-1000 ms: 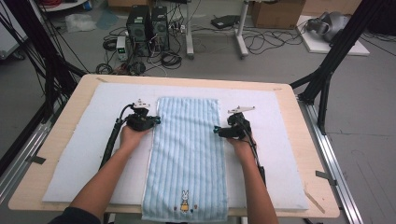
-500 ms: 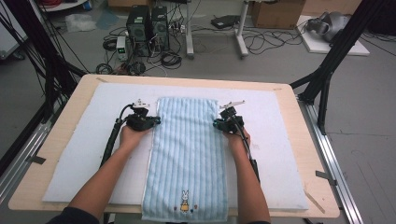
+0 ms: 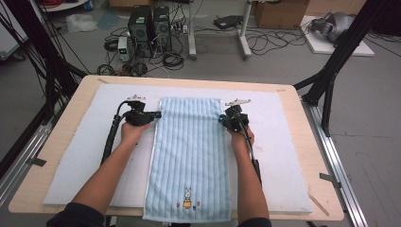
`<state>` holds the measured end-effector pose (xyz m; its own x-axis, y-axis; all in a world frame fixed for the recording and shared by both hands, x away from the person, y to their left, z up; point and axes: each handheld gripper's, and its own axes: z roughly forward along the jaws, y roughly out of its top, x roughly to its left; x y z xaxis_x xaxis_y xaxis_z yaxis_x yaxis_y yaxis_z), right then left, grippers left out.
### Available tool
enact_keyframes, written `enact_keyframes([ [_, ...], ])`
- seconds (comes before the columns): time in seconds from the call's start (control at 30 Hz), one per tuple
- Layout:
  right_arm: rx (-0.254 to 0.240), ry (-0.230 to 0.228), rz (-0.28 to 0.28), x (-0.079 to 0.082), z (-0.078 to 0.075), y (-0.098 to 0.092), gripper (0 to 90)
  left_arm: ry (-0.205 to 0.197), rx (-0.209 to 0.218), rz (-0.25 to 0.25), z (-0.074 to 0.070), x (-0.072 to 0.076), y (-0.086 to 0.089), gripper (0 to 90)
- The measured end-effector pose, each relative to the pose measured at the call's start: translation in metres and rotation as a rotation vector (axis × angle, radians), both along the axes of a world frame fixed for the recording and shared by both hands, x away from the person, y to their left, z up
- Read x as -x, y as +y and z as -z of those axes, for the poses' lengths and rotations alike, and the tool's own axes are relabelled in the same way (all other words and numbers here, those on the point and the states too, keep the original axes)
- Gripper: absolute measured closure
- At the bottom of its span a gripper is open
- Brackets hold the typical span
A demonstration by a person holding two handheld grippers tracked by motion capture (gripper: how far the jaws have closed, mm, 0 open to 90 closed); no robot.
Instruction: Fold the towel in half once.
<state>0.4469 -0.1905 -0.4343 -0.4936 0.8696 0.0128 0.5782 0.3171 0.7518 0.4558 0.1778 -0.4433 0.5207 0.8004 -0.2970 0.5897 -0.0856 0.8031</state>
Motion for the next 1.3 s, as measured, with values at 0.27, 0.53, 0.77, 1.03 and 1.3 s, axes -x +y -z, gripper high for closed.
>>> enact_keyframes([
  [0.27, -0.043, -0.015, -0.051, 0.017, -0.008, -0.005, 86.3, -0.031, -0.016, 0.067, -0.016, 0.014, 0.002, 87.2],
  [0.53, -0.074, -0.029, -0.093, 0.046, -0.013, -0.012, 86.3, -0.07, 0.007, 0.101, -0.016, 0.043, 0.007, 87.2],
  [0.77, -0.047, -0.03, -0.12, 0.067, -0.012, -0.011, 86.1, -0.073, 0.011, 0.144, -0.018, 0.066, 0.009, 87.1],
  [1.03, -0.08, -0.015, -0.135, 0.102, -0.006, -0.018, 85.3, -0.081, 0.044, 0.184, -0.01, 0.097, 0.012, 87.0],
  [1.3, -0.087, -0.002, -0.153, 0.12, -0.009, -0.021, 85.3, -0.063, 0.073, 0.212, -0.004, 0.114, 0.017, 86.7],
])
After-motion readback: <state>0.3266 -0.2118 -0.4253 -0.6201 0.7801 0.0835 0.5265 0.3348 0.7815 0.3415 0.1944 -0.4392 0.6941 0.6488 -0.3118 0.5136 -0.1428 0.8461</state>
